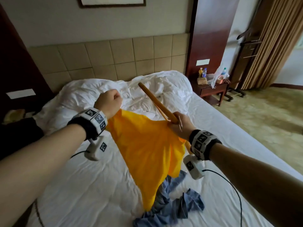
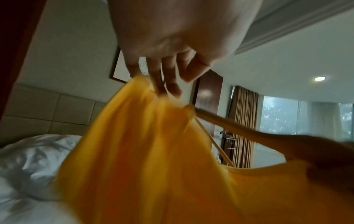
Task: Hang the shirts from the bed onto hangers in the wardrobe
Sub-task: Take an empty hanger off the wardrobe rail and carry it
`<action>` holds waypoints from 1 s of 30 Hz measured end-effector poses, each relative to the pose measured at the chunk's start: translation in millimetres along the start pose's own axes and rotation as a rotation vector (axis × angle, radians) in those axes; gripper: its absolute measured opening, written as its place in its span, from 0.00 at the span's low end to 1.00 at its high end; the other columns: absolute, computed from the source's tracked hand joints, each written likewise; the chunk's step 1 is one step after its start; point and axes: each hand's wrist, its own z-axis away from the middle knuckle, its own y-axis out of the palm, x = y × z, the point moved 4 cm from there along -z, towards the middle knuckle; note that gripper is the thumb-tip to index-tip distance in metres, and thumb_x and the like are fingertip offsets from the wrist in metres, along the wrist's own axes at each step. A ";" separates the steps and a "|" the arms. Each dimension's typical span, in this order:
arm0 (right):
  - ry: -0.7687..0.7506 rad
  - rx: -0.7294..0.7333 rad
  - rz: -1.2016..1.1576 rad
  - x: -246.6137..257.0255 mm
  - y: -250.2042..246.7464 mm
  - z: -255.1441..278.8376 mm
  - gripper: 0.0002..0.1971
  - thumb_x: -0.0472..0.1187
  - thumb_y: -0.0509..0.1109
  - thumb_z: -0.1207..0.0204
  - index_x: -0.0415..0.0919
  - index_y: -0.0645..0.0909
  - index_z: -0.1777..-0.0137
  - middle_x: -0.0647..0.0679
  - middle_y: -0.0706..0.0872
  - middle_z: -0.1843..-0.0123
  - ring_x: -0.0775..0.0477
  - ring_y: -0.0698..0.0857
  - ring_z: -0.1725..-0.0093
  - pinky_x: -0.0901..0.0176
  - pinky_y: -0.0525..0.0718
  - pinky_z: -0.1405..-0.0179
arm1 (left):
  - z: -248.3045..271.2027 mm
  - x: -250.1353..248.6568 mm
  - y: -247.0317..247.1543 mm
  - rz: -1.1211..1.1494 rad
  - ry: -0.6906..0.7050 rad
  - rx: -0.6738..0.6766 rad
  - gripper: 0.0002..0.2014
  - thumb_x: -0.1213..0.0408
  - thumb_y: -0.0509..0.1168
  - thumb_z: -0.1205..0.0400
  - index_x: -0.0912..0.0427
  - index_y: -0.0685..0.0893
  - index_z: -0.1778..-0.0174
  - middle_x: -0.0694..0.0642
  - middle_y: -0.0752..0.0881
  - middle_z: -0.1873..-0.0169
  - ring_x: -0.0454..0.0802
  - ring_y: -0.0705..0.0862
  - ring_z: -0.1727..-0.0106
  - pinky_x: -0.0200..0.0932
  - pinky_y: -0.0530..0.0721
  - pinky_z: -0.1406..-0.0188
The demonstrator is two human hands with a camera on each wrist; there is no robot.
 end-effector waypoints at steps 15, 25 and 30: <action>-0.181 0.070 0.075 53.3 -10.5 -2.2 0.07 0.39 0.76 0.27 0.44 0.81 0.52 0.46 0.85 0.58 0.45 0.83 0.58 0.56 0.79 0.60 | 49.4 -35.1 101.9 0.212 0.241 0.238 0.11 0.59 0.77 0.25 0.42 0.82 0.67 0.49 0.85 0.71 0.41 0.83 0.66 0.26 0.72 0.68; -0.051 0.092 0.292 16.4 -39.1 9.1 0.14 0.28 0.67 0.30 0.34 0.82 0.45 0.41 0.84 0.54 0.37 0.84 0.51 0.51 0.82 0.57 | 39.1 -44.6 108.5 0.449 0.153 0.232 0.03 0.56 0.77 0.23 0.50 0.92 0.58 0.56 0.86 0.70 0.44 0.79 0.68 0.34 0.78 0.66; -0.128 -0.004 0.279 27.5 -57.3 4.1 0.16 0.29 0.67 0.27 0.35 0.82 0.40 0.40 0.88 0.50 0.38 0.86 0.52 0.57 0.77 0.59 | 46.5 -35.4 104.4 0.480 0.132 0.283 0.06 0.56 0.76 0.22 0.53 0.92 0.54 0.49 0.85 0.69 0.40 0.80 0.69 0.32 0.78 0.65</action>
